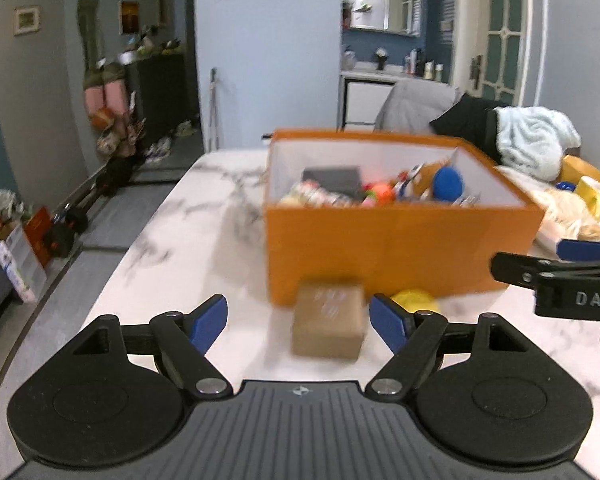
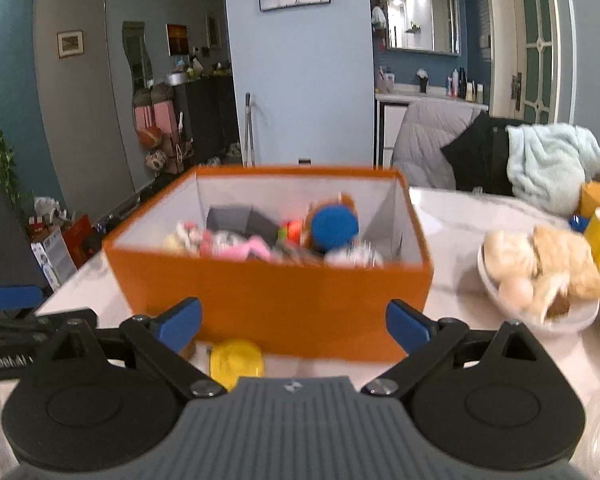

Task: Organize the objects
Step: 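Withdraw both tools from the box toward the gold box and tape measure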

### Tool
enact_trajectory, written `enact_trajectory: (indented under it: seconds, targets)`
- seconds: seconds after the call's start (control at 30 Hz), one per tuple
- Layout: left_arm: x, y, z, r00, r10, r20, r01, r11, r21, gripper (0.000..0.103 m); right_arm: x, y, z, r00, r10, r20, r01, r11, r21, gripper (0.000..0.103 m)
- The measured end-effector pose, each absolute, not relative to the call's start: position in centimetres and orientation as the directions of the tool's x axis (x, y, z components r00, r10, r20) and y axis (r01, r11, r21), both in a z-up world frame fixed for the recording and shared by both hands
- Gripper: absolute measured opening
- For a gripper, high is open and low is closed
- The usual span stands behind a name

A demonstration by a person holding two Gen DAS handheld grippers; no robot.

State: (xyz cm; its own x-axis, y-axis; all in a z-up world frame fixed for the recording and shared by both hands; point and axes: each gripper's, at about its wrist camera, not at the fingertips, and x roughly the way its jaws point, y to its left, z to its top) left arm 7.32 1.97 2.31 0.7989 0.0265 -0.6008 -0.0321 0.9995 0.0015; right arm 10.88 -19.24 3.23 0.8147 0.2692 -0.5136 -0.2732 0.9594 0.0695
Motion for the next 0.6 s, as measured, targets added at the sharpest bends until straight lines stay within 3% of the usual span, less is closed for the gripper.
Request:
enact_trajectory:
  seconds: [0.17,0.43,0.6]
  targets:
    - [6.4,3.7,0.1,0.785,-0.001,-0.620,-0.036,0.998,-0.048,0.092,10.8,-17.3,0.1,0.784,0.268,-0.559,-0.277,0.958,0.071,0.099]
    - [6.7,3.4,-0.9,0.791,-0.016,-0.612,0.021,1.000,0.002,0.092,13.7,-14.4,-3.9,0.745,0.269,-0.611,-0.269,0.958,0.094,0.098]
    - [6.9,3.5,-1.1,0.797,-0.012,-0.604,0.032,0.999,0.023,0.092,15.6,-13.3,-5.7,0.714,0.276,-0.643,-0.270,0.956,0.112,0.090]
